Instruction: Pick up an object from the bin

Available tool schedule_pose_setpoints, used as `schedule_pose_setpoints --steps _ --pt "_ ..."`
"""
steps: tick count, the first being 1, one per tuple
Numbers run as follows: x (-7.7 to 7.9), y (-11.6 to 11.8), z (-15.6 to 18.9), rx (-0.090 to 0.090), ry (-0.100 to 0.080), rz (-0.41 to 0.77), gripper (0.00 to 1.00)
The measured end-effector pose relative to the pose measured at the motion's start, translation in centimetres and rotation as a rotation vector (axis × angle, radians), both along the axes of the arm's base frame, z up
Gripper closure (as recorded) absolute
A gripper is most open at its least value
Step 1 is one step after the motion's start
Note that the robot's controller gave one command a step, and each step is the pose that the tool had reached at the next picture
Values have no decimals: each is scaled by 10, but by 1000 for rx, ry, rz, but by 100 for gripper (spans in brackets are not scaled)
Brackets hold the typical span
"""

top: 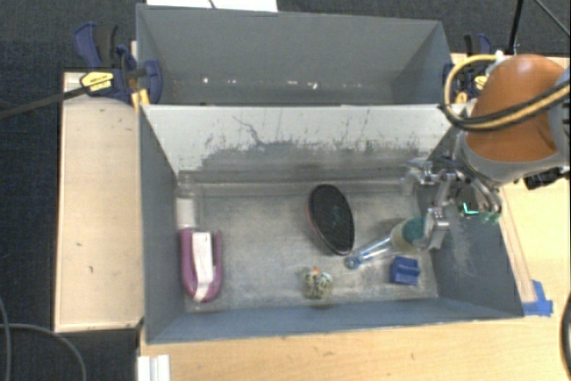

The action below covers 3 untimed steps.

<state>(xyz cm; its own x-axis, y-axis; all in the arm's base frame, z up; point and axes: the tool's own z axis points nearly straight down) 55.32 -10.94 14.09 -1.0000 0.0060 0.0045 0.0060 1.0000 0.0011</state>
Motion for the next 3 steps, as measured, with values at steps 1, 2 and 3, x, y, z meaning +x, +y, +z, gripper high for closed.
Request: schedule_pose_setpoints --steps 1,2,3 --pt "1 -27 -74 -1 -3 61 0" --pt "3 -26 -70 -2 -8 66 100" --pt "-24 -3 125 -3 -15 1 100"
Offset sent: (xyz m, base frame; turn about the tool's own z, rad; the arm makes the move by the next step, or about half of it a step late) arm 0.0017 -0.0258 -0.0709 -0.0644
